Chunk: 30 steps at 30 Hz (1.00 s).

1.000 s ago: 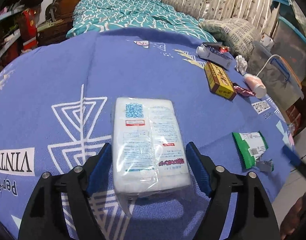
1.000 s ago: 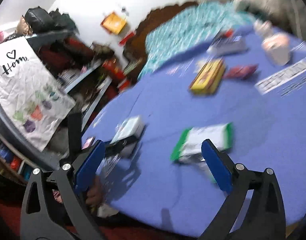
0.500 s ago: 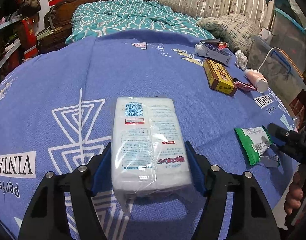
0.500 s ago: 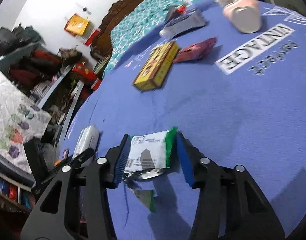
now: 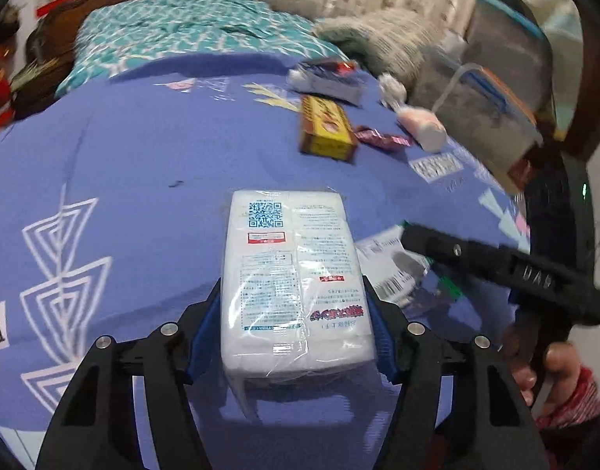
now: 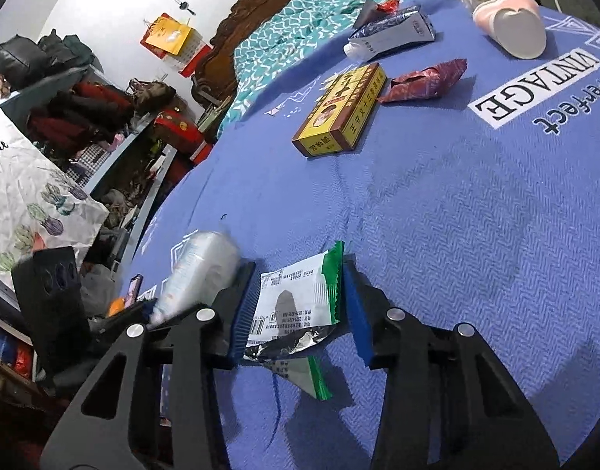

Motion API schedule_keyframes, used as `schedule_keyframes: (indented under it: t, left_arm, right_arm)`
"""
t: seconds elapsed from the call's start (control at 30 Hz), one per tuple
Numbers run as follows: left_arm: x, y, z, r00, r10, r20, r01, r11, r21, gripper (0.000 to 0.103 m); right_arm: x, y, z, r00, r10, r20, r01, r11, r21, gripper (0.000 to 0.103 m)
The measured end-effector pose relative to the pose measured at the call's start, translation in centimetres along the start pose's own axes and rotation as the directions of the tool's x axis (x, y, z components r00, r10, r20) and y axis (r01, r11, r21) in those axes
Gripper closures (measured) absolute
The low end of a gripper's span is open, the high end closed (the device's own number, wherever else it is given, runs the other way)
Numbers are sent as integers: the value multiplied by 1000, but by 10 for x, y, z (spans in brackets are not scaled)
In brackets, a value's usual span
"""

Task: Collect trash
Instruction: 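Lift the tissue pack with the left gripper while the right lifts the wrapper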

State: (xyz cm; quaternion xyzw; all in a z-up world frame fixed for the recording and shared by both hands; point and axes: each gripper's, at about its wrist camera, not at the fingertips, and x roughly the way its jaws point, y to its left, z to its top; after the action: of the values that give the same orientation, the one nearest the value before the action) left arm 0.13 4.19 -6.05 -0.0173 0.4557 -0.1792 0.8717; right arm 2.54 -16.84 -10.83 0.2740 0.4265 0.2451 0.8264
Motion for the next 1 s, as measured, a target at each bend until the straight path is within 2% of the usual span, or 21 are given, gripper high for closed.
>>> schedule_keyframes:
  t: [0.03,0.23,0.37,0.57,0.67,0.8,1.0]
  left_arm:
    - [5,-2,-2,1000,-2,-18,2,1000,2,42]
    - [11,-19,-4,997,76,-3,-76,994,73,43]
    - [14,-22,-5,995,98,17,-99,990,97,43]
    - [14,-21,-5,995,96,28,-99,990,101,43]
    - [14,-21,-5,995,95,28,-97,990,100,43]
    - [13,-18,-4,997,78,27,-80,993,83,45]
    - [12,-16,-2,998,60,26,-61,996,65,45]
  right_arm:
    - [0,0,-1,1000,17,-5,-17,1000,5,59]
    - [9,10,-9,996,73,-54,-73,997,0,67]
    - [13,14,-14,995,79,-66,-80,997,-16,69]
    - [23,21,-20,990,101,-102,-103,995,-11,84]
    - [28,26,-23,991,82,-108,-86,996,-27,92]
    - [21,16,-15,995,76,-65,-76,997,4,96]
    - [1,-7,1,998,57,2,-57,996,70,97]
